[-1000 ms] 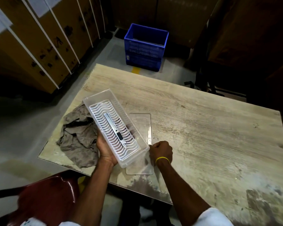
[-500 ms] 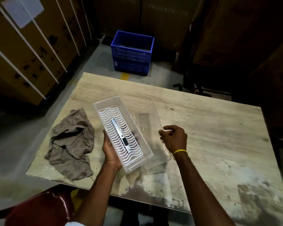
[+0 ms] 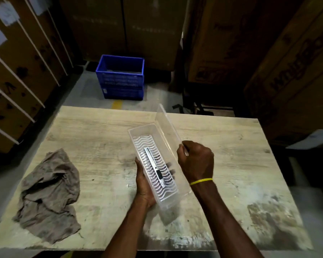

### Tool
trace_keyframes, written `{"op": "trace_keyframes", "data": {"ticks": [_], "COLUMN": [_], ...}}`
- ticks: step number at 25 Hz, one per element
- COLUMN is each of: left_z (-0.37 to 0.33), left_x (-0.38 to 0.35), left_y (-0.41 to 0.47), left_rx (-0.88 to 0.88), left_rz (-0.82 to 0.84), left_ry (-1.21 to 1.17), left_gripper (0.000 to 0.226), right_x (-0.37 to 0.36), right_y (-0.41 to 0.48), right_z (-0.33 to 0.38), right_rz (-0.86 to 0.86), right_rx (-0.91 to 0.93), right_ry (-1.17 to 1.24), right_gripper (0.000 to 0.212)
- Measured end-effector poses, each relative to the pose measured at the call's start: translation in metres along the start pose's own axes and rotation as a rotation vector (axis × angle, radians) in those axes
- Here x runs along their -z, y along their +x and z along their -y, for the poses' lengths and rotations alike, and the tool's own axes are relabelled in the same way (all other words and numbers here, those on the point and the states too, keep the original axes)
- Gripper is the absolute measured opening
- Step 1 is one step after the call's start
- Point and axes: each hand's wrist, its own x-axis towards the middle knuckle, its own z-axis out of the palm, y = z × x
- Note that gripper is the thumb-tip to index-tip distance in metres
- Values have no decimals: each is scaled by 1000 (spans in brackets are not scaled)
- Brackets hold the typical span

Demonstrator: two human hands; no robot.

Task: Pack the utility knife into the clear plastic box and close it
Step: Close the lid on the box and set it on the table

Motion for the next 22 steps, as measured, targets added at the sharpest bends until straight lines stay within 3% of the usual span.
{"op": "trace_keyframes", "data": {"ticks": [5, 10, 15, 22], "left_z": [19, 19, 14, 14], "left_x": [-23, -34, -43, -42], "left_y": [12, 16, 18, 15], "left_rx": [-14, -109, -126, -107], "left_rz": [46, -53, -140, -91], "left_ry": [-67, -17, 20, -50], "left_gripper": [97, 73, 70, 71], "right_x": [6, 11, 1, -15], "right_y": [-11, -32, -51, -64], "right_z": [14, 23, 25, 16], "right_rz": [17, 85, 168, 95], "right_rx": [101, 138, 162, 249], "right_ry": [-116, -186, -202, -216], "right_gripper": [9, 14, 16, 17]}}
